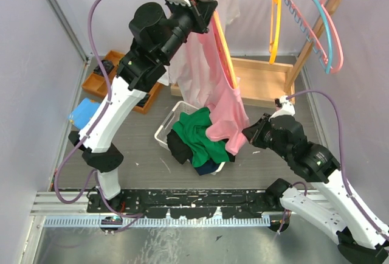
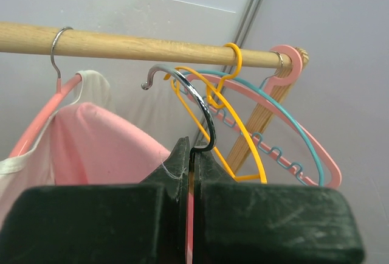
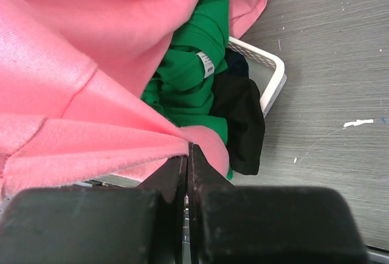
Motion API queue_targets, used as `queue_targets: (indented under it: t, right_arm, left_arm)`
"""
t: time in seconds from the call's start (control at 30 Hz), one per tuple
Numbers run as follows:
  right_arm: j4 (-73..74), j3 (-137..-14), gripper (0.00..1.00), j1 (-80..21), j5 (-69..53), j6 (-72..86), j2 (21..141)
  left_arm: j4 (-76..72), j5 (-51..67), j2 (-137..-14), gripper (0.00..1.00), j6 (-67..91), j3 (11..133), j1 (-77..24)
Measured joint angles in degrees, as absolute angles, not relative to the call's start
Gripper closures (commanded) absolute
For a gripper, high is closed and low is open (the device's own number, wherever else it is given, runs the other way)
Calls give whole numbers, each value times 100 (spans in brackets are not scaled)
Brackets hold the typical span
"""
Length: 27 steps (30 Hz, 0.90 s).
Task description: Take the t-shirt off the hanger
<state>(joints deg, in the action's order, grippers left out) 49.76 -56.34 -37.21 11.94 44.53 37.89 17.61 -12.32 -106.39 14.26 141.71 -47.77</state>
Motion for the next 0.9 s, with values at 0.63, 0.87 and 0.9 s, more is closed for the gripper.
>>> queue_targets:
  t: [0.63,0.87,0.9]
  right_arm:
    - [4532,-5103,99,-3721,1194,4541,3721]
    - [4451,-5039,99,-3723,1197,4512,3710]
    - [4447,-5026,99,-3723,1197,4499,3712]
  left_arm:
    - [1791,-1372,-10508,100,1920,14123,-4759]
    - [1782,-1612,-10508,100,2121,14123,-4759]
    - [1782,-1640,-10510,100,2145,14127,-4759]
